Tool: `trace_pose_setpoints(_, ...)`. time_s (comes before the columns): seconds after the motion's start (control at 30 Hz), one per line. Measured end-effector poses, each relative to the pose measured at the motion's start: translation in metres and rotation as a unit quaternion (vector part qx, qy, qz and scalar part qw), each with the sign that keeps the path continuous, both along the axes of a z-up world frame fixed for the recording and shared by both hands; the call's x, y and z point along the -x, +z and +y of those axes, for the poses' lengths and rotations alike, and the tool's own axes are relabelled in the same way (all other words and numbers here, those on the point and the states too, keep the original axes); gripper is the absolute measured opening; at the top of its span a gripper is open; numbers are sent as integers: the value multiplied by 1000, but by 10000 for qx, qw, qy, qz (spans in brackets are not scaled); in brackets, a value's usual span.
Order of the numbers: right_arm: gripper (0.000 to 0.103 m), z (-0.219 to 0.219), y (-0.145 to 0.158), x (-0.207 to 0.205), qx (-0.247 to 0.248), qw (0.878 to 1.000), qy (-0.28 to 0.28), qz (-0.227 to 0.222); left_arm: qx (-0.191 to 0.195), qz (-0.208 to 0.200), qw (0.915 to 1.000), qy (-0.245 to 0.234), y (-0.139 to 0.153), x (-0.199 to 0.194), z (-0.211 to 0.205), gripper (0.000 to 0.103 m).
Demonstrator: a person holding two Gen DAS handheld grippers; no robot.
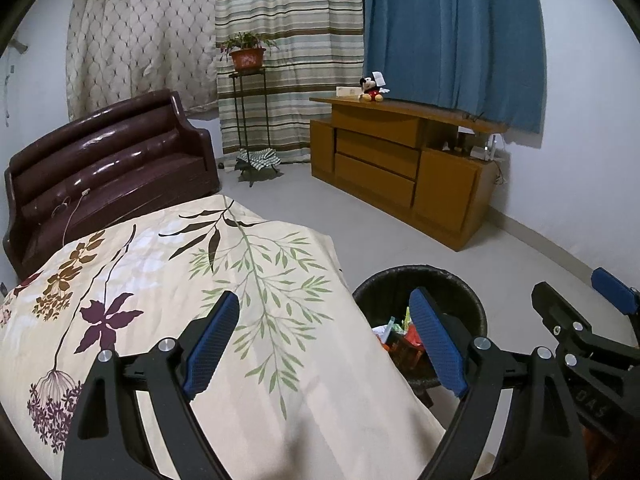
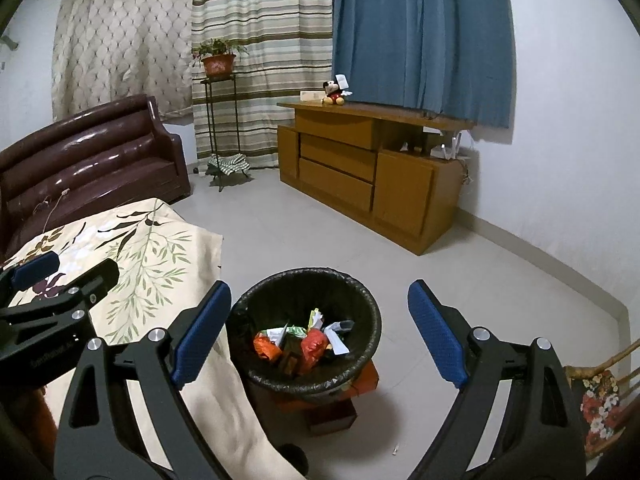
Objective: Collect trash
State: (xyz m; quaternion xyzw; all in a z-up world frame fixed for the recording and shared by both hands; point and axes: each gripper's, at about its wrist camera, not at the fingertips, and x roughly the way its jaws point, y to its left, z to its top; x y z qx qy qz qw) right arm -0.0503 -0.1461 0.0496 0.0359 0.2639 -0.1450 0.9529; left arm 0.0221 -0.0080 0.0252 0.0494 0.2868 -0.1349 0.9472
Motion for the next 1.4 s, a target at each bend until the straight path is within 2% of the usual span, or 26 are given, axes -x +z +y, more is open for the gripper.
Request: trace_pose_setpoints(1.4,88,4,10,19,-23,10000,-37,-38,21,-26,10000,63,1,6,10,84)
